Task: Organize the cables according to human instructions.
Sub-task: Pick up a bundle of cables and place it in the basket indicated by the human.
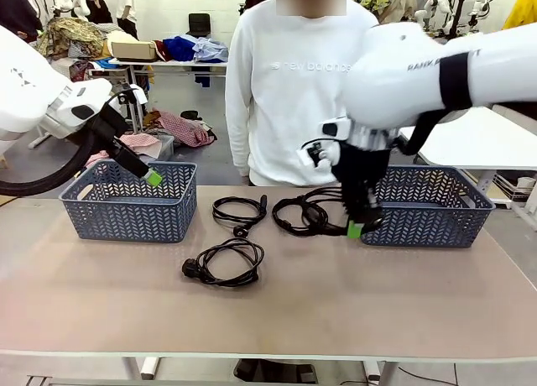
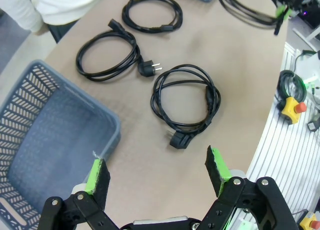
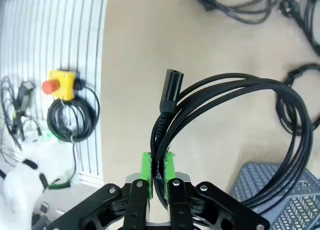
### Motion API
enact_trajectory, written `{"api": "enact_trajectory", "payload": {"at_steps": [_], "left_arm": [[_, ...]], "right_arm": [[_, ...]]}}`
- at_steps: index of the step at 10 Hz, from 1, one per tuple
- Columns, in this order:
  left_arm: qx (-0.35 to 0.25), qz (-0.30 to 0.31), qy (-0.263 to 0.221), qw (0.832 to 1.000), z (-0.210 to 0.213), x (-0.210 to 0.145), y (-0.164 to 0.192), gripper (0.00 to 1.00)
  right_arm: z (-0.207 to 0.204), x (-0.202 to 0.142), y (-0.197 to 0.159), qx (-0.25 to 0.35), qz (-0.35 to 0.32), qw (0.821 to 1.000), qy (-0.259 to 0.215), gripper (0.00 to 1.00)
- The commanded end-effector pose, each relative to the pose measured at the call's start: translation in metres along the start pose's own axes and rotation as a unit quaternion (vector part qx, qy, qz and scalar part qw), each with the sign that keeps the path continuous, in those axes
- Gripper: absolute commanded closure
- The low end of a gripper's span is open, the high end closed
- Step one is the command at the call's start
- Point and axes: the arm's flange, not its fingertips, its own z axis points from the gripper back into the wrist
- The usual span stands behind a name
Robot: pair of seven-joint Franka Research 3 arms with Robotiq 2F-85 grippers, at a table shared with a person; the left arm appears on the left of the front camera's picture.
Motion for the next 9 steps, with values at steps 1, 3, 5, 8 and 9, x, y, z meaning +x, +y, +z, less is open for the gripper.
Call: {"api": "enact_trajectory", "payload": {"at_steps": [1, 3, 5, 8, 9], "left_arm": [[-0.008, -0.008, -0.010, 1.000, 0.000, -0.002, 0.002, 0.00], [-0.008, -0.008, -0.010, 1.000, 0.000, -0.002, 0.002, 0.00], [-0.008, -0.008, -0.010, 1.000, 0.000, -0.002, 0.002, 0.00], [-0.008, -0.008, -0.010, 1.000, 0.000, -0.002, 0.002, 0.00], [-0.008, -0.008, -0.010, 1.000, 0.000, -0.002, 0.002, 0.00]], "right_arm": [[0.018, -0.028, -0.022, -0.011, 0.006, 1.000, 0.007, 0.97], [0.035, -0.064, -0.051, -0.045, -0.035, 0.998, 0.027, 0.97], [0.041, -0.093, -0.078, -0.074, -0.070, 0.994, 0.041, 0.97], [0.039, -0.139, -0.114, -0.090, -0.101, 0.990, 0.032, 0.97], [0.036, -0.152, -0.122, -0.096, -0.113, 0.989, 0.022, 0.97]]}}
